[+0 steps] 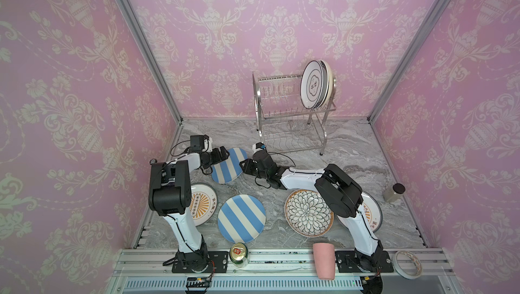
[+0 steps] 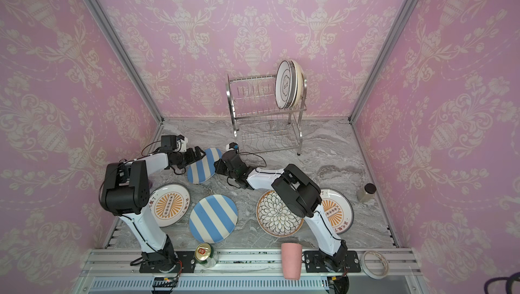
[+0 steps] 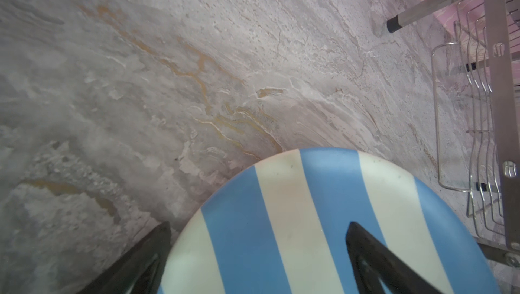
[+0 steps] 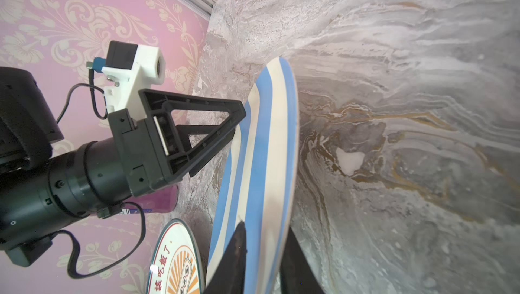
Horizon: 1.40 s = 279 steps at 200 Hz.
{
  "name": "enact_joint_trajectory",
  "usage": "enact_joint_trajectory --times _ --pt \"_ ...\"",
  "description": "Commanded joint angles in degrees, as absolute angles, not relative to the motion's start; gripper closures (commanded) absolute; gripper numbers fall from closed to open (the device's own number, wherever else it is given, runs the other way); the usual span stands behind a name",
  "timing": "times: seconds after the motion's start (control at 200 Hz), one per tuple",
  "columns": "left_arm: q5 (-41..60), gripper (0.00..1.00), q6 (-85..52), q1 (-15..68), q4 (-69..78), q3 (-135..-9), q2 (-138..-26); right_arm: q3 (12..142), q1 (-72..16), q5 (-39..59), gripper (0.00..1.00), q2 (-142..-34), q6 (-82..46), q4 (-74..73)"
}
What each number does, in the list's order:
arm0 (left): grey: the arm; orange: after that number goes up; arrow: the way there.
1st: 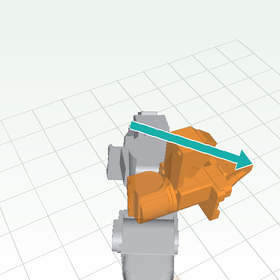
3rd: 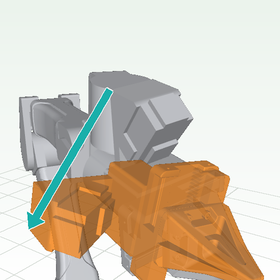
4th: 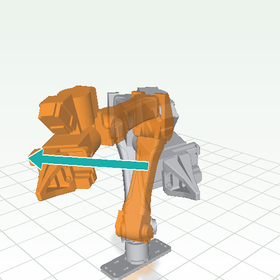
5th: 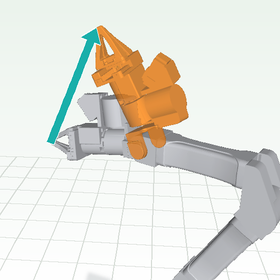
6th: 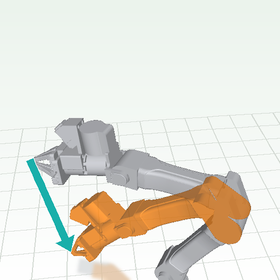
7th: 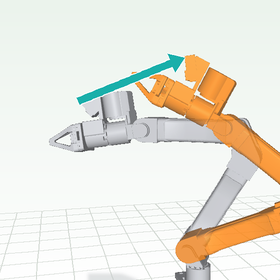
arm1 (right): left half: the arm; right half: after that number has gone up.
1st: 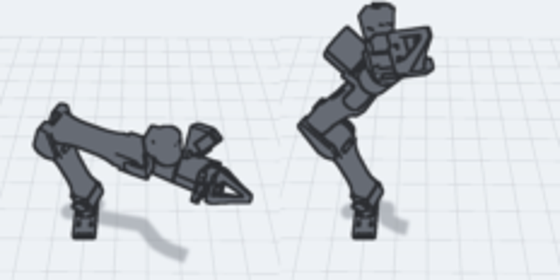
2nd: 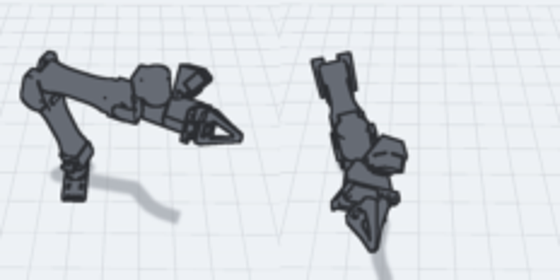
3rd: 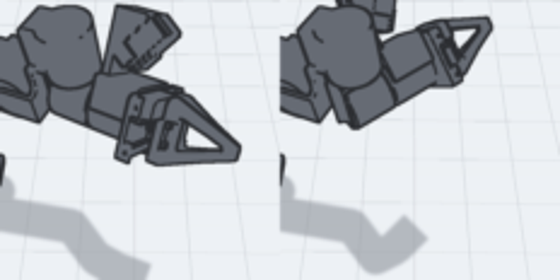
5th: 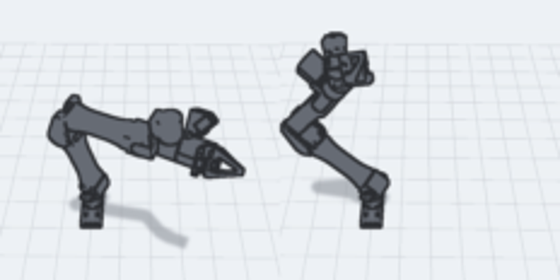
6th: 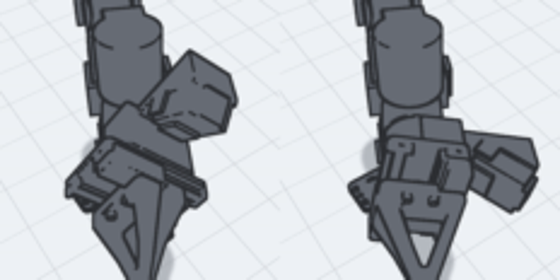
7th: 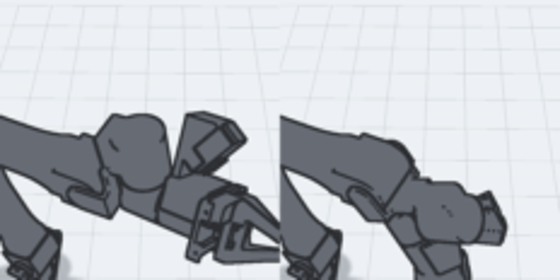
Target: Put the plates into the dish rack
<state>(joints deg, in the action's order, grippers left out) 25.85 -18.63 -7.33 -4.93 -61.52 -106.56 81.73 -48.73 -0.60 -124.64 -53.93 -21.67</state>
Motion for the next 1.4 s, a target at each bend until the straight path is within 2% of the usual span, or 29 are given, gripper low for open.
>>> enact_joint_trajectory --times 0.0,0.185,0.37,0.55,0.796,0.921,1.216,1.391 --pt "27.3 0.01 -20.6 -6.9 -3.9 -60.3 -103.0 80.7 -48.8 -4.0 0.81 -120.8 -49.6 -20.1" --pt "28.4 0.01 -22.0 -6.9 0.2 -58.2 -99.1 79.7 -48.9 -3.4 0.9 -121.3 -50.8 -22.0" --pt "26.5 0.01 -20.1 -7.0 -3.7 -58.8 -95.9 80.6 -49.1 -3.9 1.0 -120.0 -48.0 -20.2" --pt "22.9 0.01 -19.4 -7.0 -3.6 -57.8 -88.2 79.1 -49.1 -6.4 1.0 -116.2 -44.3 -21.2" --pt "21.6 0.01 -19.4 -7.0 -5.3 -57.7 -83.7 78.9 -49.0 -5.0 1.0 -112.5 -40.9 -21.0" --pt "21.9 0.01 -19.9 -7.0 -5.4 -57.7 -81.9 79.3 -49.8 -7.4 1.0 -107.8 -31.8 -14.9" --pt "21.7 0.01 -20.2 -7.0 -8.9 -59.8 -76.6 80.7 -54.0 -22.9 1.0 -92.6 -6.0 2.9" --pt "22.8 0.01 -20.4 -7.0 -11.1 -61.8 -73.3 81.8 -55.4 -22.7 1.0 -85.1 -3.0 12.2"
